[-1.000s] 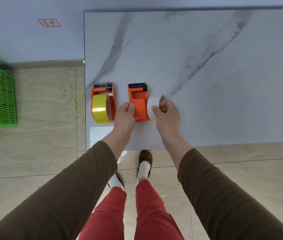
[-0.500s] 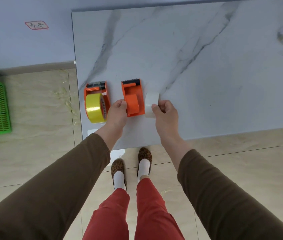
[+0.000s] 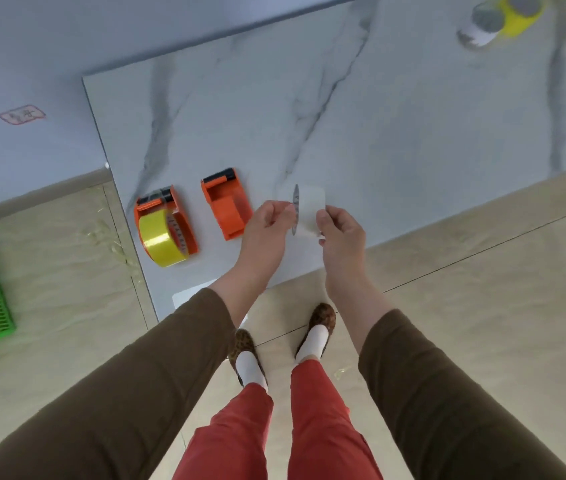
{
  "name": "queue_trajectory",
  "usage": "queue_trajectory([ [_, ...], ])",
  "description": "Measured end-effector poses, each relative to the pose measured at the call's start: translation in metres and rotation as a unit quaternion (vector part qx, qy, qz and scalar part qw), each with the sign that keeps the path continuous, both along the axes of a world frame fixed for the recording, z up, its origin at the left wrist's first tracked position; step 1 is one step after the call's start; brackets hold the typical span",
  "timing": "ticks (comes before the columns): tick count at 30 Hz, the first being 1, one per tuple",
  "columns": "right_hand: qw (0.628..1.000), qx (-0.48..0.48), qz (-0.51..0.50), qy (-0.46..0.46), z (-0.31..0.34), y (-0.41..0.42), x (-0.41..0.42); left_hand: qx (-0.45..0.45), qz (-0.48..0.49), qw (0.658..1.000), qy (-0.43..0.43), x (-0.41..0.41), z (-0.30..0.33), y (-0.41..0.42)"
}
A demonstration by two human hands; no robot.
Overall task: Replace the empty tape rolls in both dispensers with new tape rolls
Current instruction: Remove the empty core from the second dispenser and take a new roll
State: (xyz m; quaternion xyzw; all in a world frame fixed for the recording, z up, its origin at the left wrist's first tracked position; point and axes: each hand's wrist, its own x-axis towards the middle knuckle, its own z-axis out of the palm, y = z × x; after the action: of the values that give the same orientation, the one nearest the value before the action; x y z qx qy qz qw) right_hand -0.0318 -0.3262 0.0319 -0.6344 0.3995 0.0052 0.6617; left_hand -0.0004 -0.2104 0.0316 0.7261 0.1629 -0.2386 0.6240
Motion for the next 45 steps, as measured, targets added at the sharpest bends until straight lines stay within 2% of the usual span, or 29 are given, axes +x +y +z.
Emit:
queue_trajectory([
  [3, 0.999, 0.013, -0.033, 0.0, 0.004, -0.031, -0.018, -0.03, -0.033, 0.999, 0.027, -0.007, 0.004, -0.038],
  [10, 0.994, 0.043, -0.099, 0.011, -0.002, -0.13, -0.058, -0.02, -0.113, 0.992, 0.047, -0.031, 0.006, -0.143],
  [21, 0.99, 0.031, -0.136, 0.01, -0.004, -0.319, -0.092, -0.022, -0.146, 0.988, 0.043, -0.059, 0.008, -0.338],
  [45, 0.989, 0.014, -0.145, -0.005, -0.022, -0.588, 0.029, -0.055, -0.115, 0.991, 0.037, 0.053, -0.019, -0.607],
])
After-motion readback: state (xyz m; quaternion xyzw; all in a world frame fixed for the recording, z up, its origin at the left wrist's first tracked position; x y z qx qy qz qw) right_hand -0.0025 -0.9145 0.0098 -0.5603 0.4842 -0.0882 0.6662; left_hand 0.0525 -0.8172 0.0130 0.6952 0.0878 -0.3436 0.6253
